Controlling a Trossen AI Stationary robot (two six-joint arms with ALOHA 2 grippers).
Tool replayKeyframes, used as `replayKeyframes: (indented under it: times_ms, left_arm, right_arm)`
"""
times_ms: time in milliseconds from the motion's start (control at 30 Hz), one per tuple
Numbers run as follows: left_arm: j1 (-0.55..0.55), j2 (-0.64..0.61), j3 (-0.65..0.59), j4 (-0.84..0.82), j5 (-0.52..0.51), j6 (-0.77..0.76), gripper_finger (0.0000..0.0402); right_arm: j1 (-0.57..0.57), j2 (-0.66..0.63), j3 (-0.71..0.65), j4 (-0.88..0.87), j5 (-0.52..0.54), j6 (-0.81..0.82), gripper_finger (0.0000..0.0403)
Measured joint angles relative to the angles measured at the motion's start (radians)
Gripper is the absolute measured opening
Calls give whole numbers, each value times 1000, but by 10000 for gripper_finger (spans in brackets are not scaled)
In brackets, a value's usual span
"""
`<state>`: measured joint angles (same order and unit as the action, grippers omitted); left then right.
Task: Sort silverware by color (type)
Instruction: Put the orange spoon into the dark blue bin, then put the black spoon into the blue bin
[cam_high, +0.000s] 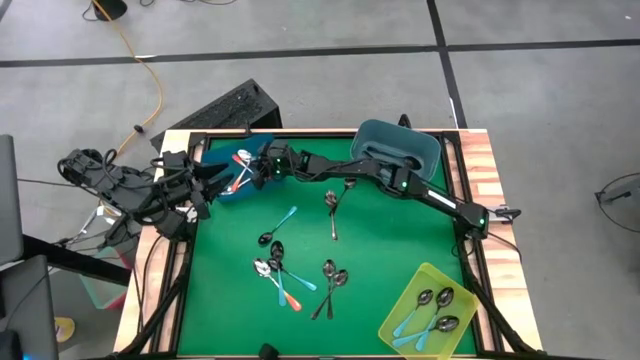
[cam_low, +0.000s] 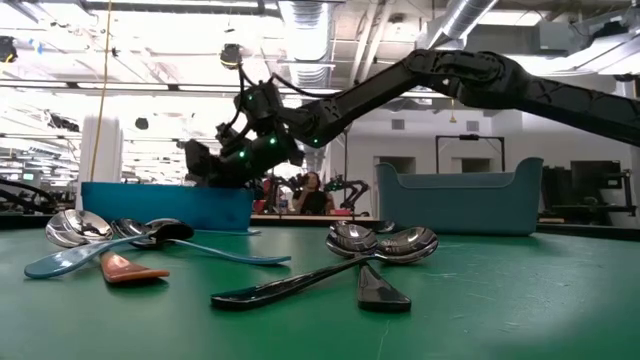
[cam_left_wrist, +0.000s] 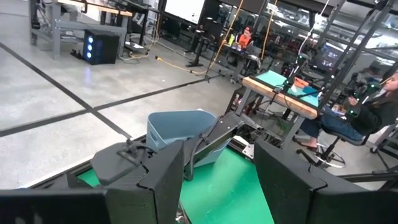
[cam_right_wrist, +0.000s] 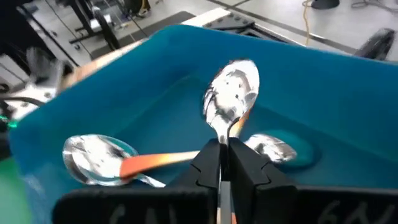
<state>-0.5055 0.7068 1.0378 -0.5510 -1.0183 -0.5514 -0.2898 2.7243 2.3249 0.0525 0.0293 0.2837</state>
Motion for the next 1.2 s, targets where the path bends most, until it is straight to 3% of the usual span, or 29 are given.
replayKeyframes:
  times_ms: [567, 767, 1000, 1200]
  left_arm:
    - [0, 0, 0, -27, 1, -34, 179]
    - [0, 0, 0, -26, 1, -41, 179]
    - [0, -1, 0, -13, 36, -87, 179]
    - [0, -1, 0, -12, 103, -119, 179]
  right_arm:
    - [2, -2, 0, 14, -11, -4, 57]
    - [-16, -71, 0, 19, -61, -4, 57]
    - [-53, -229, 3, -162, -82, -6, 57]
    - [-74, -436, 2, -490, -110, -136, 57]
